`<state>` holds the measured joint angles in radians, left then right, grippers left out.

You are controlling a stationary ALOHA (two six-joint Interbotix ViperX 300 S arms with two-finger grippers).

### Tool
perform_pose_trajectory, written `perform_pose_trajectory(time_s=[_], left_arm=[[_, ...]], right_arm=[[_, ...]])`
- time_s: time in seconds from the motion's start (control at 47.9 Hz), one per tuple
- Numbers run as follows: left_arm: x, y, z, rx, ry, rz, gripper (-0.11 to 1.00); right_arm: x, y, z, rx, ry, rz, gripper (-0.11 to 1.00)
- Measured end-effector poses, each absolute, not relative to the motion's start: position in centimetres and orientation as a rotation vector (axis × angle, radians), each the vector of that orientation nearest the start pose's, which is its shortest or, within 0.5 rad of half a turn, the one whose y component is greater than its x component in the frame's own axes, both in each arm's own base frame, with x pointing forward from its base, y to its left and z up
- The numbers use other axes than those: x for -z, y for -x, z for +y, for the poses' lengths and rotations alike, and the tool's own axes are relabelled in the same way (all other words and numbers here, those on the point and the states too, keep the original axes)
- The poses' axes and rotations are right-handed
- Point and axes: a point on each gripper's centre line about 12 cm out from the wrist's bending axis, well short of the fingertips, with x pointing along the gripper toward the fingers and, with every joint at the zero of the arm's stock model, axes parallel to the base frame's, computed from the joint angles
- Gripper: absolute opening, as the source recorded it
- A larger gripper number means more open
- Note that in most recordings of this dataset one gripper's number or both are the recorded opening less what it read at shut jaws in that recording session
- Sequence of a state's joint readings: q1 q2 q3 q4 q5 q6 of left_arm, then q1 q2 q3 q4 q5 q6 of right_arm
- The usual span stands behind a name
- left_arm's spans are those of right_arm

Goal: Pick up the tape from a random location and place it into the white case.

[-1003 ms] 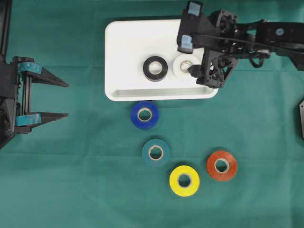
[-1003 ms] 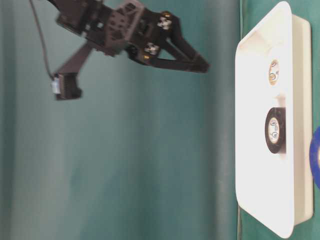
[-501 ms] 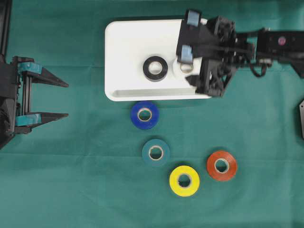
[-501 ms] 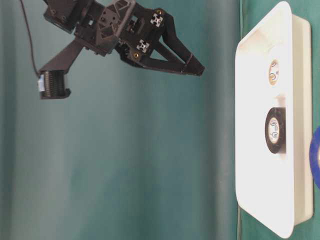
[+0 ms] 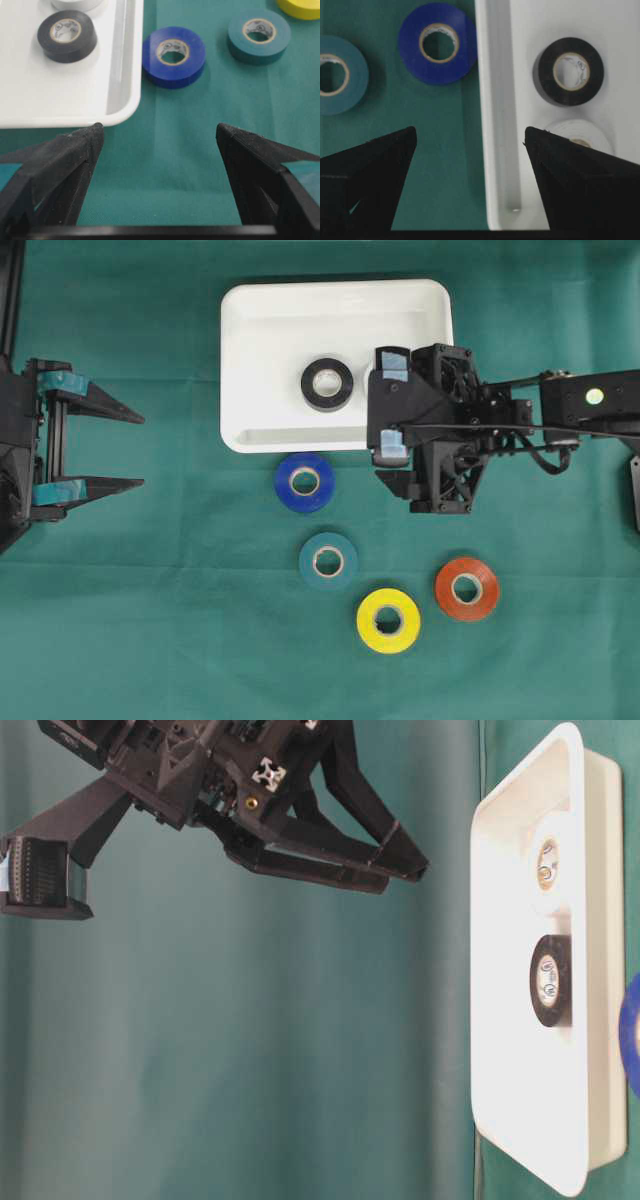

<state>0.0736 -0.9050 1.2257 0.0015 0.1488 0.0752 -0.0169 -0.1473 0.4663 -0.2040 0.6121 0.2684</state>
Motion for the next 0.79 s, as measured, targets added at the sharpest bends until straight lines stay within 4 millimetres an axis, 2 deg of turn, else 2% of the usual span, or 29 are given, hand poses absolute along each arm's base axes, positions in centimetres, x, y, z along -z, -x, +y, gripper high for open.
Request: perform_pose_trajectory(time_s=[0.23, 0.564, 0.668, 0.794], left_arm=[[-21.1, -19.0, 1.4, -0.054, -0.058, 0.472, 0.98], [-21.1, -19.0, 1.4, -0.054, -0.058, 0.472, 0.98], [-21.2, -19.1, 1.4, -0.055, -0.058, 0.47, 0.98], [-21.1, -19.0, 1.4, -0.054, -0.058, 0.472, 0.98]], right_arm=[[-26.2, -34.5, -1.9, 0.164, -0.049, 0.853, 0.87], [-28.7, -27.7, -1.5, 0.135, -0.06, 0.652, 0.87], [-28.6, -25.8, -1.4, 0.123, -0.062, 0.584, 0.87], [-27.3, -23.7, -1.2, 0.102, -0.062, 0.521, 0.87]])
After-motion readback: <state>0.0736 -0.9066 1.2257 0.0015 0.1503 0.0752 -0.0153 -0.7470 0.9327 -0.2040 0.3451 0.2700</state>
